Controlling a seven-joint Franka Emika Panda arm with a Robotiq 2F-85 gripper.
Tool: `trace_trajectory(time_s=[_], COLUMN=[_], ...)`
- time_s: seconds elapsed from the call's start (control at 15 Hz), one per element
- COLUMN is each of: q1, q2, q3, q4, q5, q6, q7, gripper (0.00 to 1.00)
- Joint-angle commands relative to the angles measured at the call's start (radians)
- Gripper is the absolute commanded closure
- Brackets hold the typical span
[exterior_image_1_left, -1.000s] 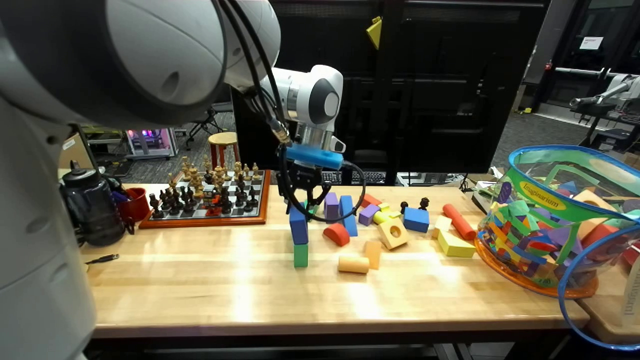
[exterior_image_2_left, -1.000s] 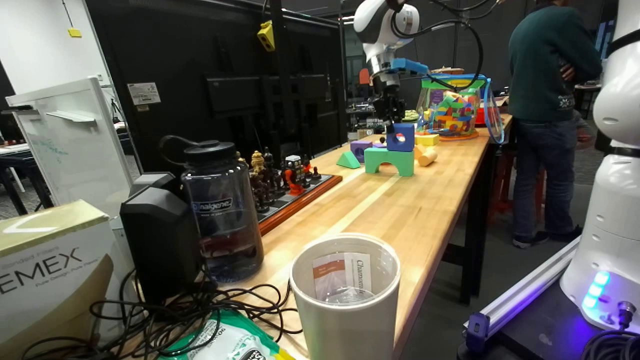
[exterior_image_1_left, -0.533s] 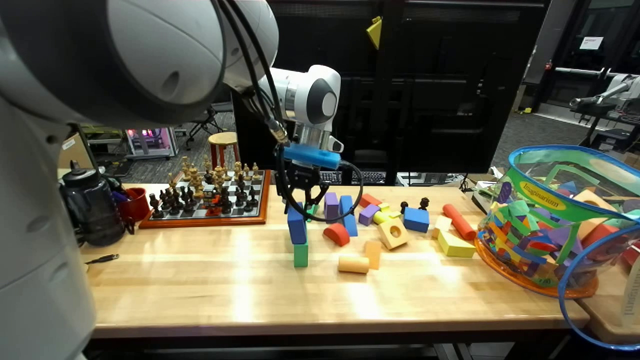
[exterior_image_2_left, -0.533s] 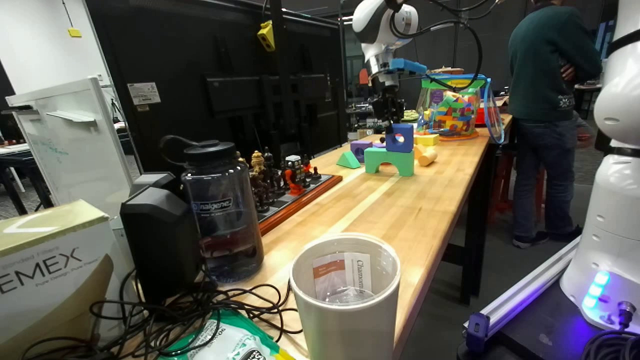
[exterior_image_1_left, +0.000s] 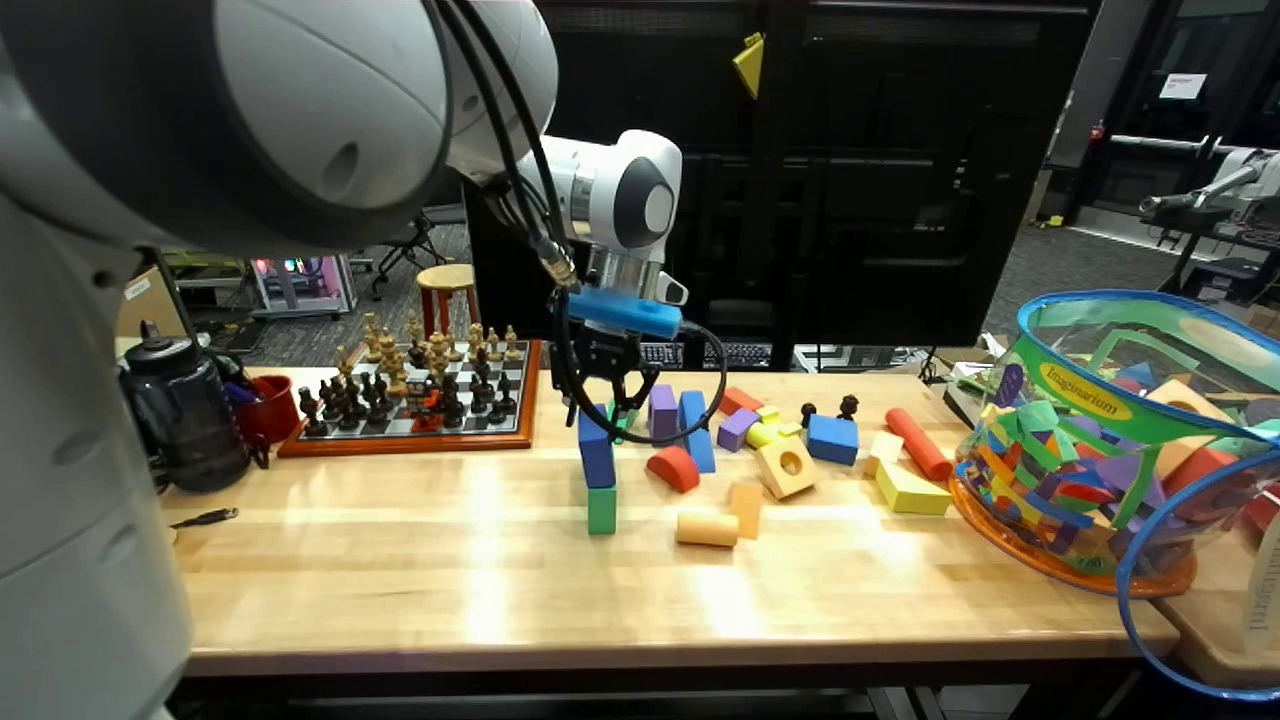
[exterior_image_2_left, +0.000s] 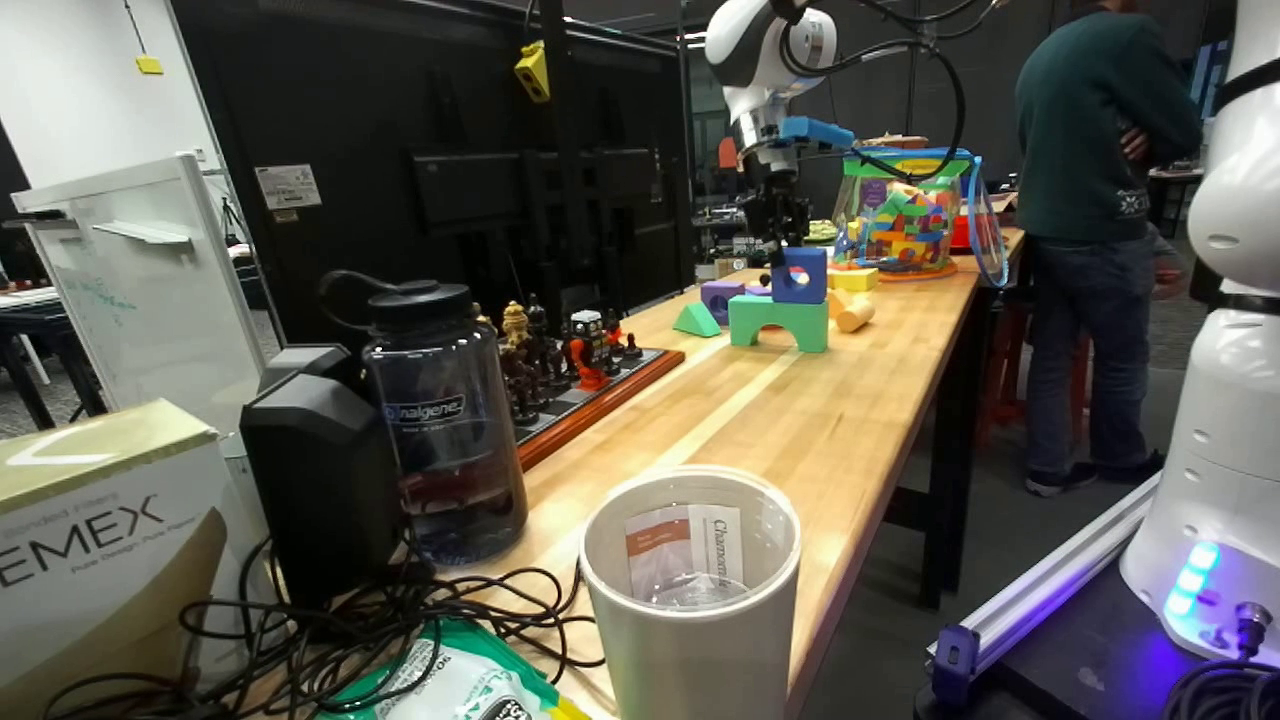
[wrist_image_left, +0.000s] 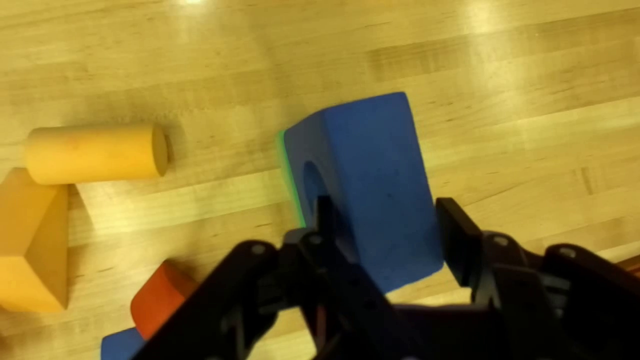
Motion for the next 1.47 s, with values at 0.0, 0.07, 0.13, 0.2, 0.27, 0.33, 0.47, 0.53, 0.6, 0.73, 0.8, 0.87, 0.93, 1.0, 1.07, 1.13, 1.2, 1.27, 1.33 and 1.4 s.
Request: trace_trajectory(time_s=[0.0,0.07,0.13,0.2,0.27,0.33,0.47,0.53,0.6,0.73,0.8,0.87,0.93,1.0,1.07,1.13,1.2,1.27,1.33,1.4], q1=[-0.002,-0.002,-0.001,-0.001,-0.001,-0.001,-0.001,-0.001,-0.001,-0.001,-0.001,-0.001,-0.001,-0.001,-0.001,-0.001,-0.001,-0.001,-0.001,-0.001], q2=[-0.024,-0.023,0.000,0.000,0.000,0.000,0.000,0.000,0.000,0.000,0.000,0.000,0.000,0.000,0.000,0.000,0.000,0.000,0.000,0.003], q3=[0.000,0.000,0.001,0.001,0.001,0.001,0.001,0.001,0.001,0.001,0.001,0.001,0.001,0.001,0.001,0.001,0.001,0.001,0.001,0.001], q4=[-0.015,-0.014,0.002,0.002,0.002,0.002,0.002,0.002,0.002,0.002,0.002,0.002,0.002,0.002,0.002,0.002,0.002,0.002,0.002,0.004], q5=[0.013,0.013,0.000,0.000,0.000,0.000,0.000,0.000,0.000,0.000,0.000,0.000,0.000,0.000,0.000,0.000,0.000,0.000,0.000,-0.001], q6=[-0.006,-0.008,-0.003,-0.003,-0.003,-0.003,-0.003,-0.003,-0.003,-0.003,-0.003,-0.003,-0.003,-0.003,-0.003,-0.003,-0.003,-0.003,-0.003,-0.006], q7=[0.005,0.007,0.000,0.000,0.000,0.000,0.000,0.000,0.000,0.000,0.000,0.000,0.000,0.000,0.000,0.000,0.000,0.000,0.000,0.000], gripper=[0.14,0.07,0.26,0.19,0.11,0.07,0.07,0.07,0.07,0.07,0.07,0.07,0.07,0.07,0.07,0.07,0.07,0.07,0.07,0.02])
